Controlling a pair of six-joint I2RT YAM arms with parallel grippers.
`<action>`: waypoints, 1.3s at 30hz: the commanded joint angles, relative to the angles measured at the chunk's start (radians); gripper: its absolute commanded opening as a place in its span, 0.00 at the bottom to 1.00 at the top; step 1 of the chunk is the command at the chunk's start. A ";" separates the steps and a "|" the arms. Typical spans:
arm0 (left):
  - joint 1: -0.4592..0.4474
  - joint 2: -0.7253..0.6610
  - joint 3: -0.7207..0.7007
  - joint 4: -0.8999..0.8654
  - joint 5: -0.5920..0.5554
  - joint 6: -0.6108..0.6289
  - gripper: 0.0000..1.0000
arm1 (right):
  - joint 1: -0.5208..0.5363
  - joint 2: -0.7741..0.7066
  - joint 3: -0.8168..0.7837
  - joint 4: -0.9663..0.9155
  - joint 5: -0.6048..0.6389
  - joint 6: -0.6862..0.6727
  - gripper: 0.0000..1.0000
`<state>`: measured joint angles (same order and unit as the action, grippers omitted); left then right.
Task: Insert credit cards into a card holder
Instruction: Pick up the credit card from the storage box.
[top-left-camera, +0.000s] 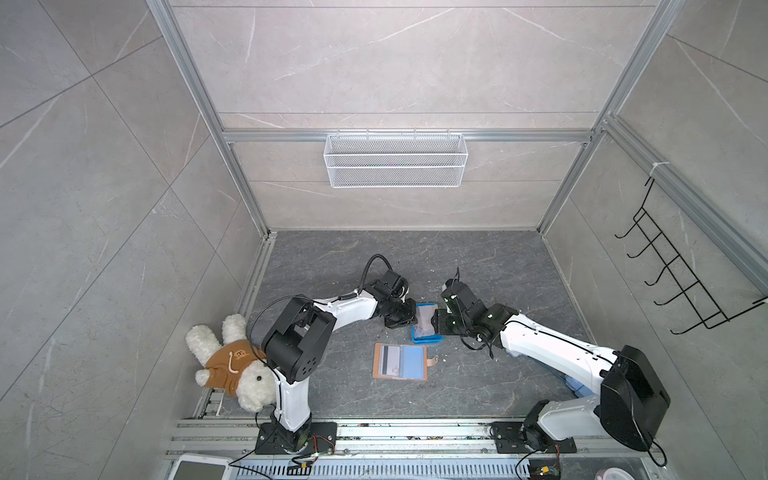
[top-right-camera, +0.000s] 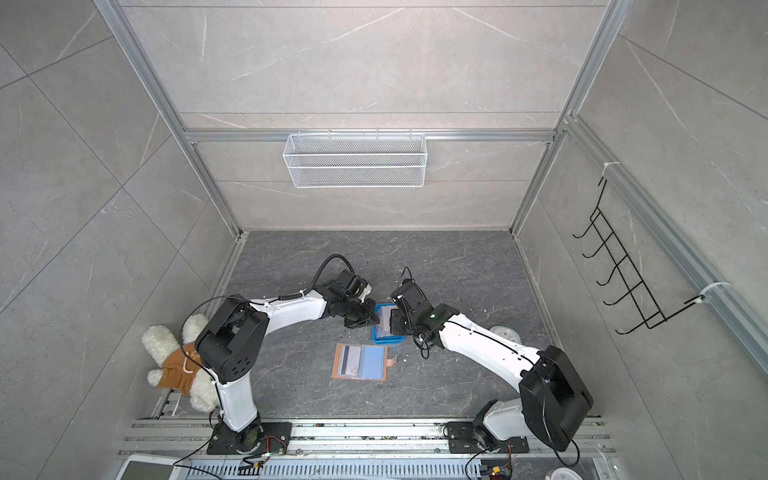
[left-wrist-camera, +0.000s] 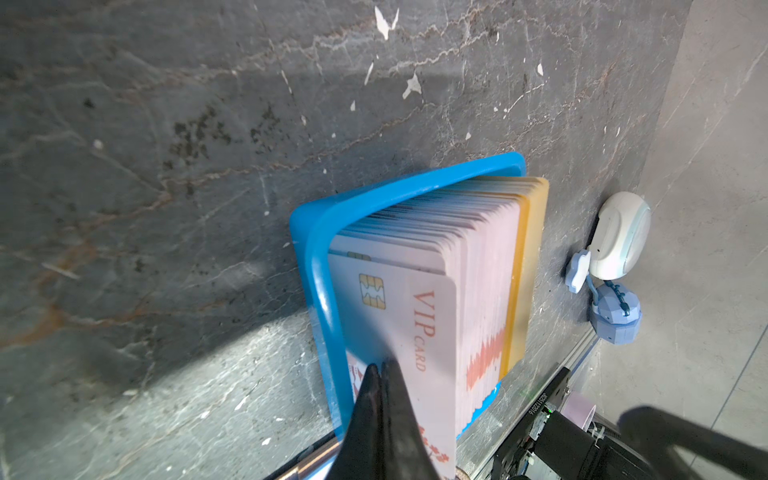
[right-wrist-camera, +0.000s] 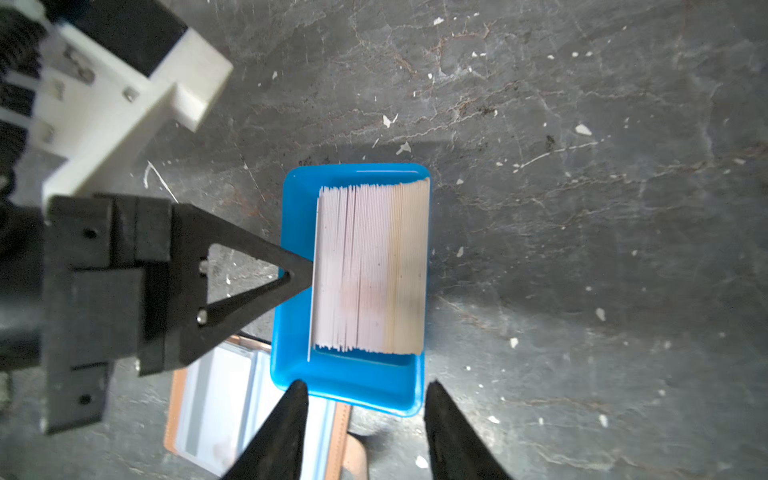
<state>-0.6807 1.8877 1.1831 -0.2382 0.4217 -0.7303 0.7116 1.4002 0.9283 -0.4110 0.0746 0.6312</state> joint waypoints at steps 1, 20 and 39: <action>-0.004 -0.010 -0.008 0.008 0.005 -0.009 0.00 | 0.010 0.010 0.006 0.026 -0.037 0.040 0.43; -0.003 -0.009 -0.005 0.012 0.009 -0.005 0.00 | 0.030 0.115 0.047 0.040 -0.035 0.103 0.27; -0.003 -0.011 -0.009 0.016 0.008 -0.009 0.00 | 0.029 0.132 0.053 0.028 -0.018 0.130 0.25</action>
<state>-0.6807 1.8877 1.1831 -0.2356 0.4217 -0.7303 0.7349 1.5154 0.9504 -0.3763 0.0410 0.7456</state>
